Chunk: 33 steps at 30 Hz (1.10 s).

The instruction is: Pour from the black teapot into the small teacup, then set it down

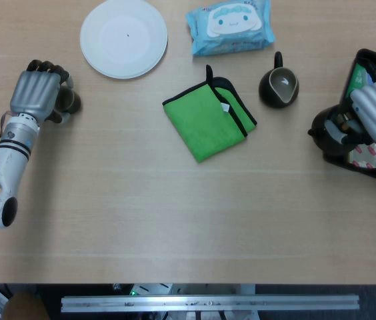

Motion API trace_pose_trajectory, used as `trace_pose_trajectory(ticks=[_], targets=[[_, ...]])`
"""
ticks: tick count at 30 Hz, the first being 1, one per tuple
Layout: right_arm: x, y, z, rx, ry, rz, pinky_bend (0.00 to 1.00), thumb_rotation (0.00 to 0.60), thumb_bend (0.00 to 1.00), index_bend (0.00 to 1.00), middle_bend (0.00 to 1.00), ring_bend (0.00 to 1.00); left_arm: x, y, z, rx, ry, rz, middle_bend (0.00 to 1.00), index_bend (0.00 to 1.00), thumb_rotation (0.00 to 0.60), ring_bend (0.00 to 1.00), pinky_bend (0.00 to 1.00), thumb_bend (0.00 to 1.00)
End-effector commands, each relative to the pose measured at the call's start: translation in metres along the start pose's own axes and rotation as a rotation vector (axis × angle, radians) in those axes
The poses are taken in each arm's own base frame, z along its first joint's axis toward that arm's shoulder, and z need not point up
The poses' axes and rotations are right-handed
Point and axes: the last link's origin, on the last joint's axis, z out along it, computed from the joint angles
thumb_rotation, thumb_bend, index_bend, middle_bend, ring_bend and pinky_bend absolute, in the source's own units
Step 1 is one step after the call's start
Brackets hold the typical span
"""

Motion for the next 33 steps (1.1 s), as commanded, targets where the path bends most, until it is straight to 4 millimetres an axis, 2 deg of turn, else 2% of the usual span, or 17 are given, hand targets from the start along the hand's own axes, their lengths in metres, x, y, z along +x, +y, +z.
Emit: trace_pose_trajectory(ticks=[1, 19, 33], targets=[[0.000, 0.000, 0.000, 0.003, -0.001, 0.000, 0.03, 0.469, 0.36, 1.00, 0.97, 0.88, 0.004, 0.003, -0.006, -0.021, 0.006, 0.007, 0.27, 0.47, 0.600, 0.17, 0.13, 0.21], [-0.003, -0.001, -0.001, 0.014, -0.008, 0.012, 0.03, 0.470, 0.36, 1.00, 0.97, 0.88, 0.013, 0.076, -0.044, -0.242, 0.021, 0.002, 0.27, 0.48, 0.600, 0.17, 0.13, 0.21], [-0.001, 0.001, -0.004, 0.016, -0.004, 0.019, 0.03, 0.475, 0.36, 1.00, 0.97, 0.88, 0.002, 0.130, -0.062, -0.362, -0.006, 0.042, 0.27, 0.48, 0.600, 0.17, 0.13, 0.21]])
